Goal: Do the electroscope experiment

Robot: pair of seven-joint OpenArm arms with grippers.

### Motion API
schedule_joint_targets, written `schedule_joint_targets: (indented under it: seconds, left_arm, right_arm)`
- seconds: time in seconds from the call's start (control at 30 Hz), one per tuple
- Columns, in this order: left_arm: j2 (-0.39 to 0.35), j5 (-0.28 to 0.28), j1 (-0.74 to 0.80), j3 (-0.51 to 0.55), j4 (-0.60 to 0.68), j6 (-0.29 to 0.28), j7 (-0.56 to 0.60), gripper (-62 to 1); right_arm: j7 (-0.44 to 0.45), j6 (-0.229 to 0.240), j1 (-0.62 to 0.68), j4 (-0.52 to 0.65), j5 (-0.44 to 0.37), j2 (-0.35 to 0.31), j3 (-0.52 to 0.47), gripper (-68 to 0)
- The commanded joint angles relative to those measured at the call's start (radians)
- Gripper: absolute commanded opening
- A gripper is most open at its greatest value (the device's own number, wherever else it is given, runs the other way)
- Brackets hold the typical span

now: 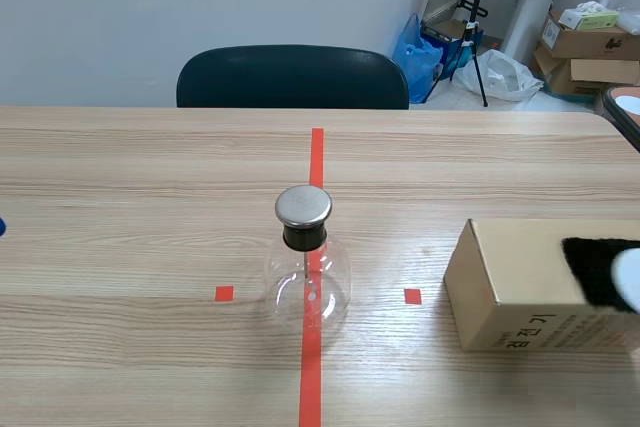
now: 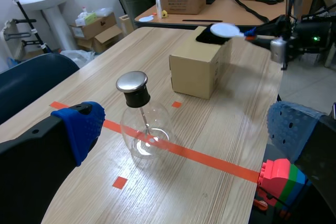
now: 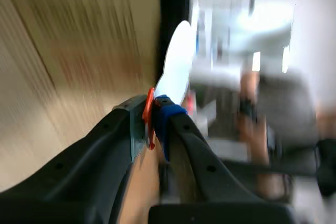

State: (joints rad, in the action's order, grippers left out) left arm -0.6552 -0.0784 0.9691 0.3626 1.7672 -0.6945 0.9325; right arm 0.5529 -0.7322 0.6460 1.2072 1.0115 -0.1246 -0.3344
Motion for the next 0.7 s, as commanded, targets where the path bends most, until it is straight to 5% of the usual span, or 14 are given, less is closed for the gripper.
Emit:
schedule_joint_targets:
  seconds: [0.0,0.1,0.13,0.27,0.43,0.57,0.6,0.67]
  left_arm:
    - [0.007,0.013,-0.003,0.009,0.008,-0.002,0.014,1.4]
    - [0.007,0.013,-0.002,0.009,0.008,-0.002,0.014,1.4]
    - [0.007,0.013,-0.002,0.009,0.008,-0.002,0.013,1.4]
    - [0.007,0.013,-0.002,0.009,0.008,-0.002,0.013,1.4]
    - [0.007,0.013,-0.002,0.009,0.008,-0.002,0.014,1.4]
    - [0.006,0.012,-0.002,0.009,0.008,-0.002,0.013,1.4]
    - [0.006,0.011,-0.002,0.009,0.008,-0.002,0.013,1.4]
    - [0.007,0.010,-0.002,0.009,0.008,-0.002,0.014,1.4]
  right_arm:
    - [0.076,-0.051,0.004,0.011,0.018,-0.021,-0.016,-66.5]
    - [0.283,-0.051,-0.001,0.011,0.024,-0.021,-0.016,-66.5]
    - [0.281,-0.051,0.000,0.011,0.017,-0.019,-0.016,-66.5]
    - [0.029,-0.051,0.011,0.011,0.019,-0.016,-0.020,-66.5]
    - [0.266,-0.051,0.002,0.011,0.050,-0.019,-0.020,-66.5]
    - [0.059,-0.051,0.011,0.011,0.007,-0.019,-0.024,-66.5]
    - [0.055,-0.051,0.011,0.011,0.014,-0.019,-0.026,-66.5]
    - [0.185,-0.048,0.006,0.011,0.021,-0.019,-0.026,-66.5]
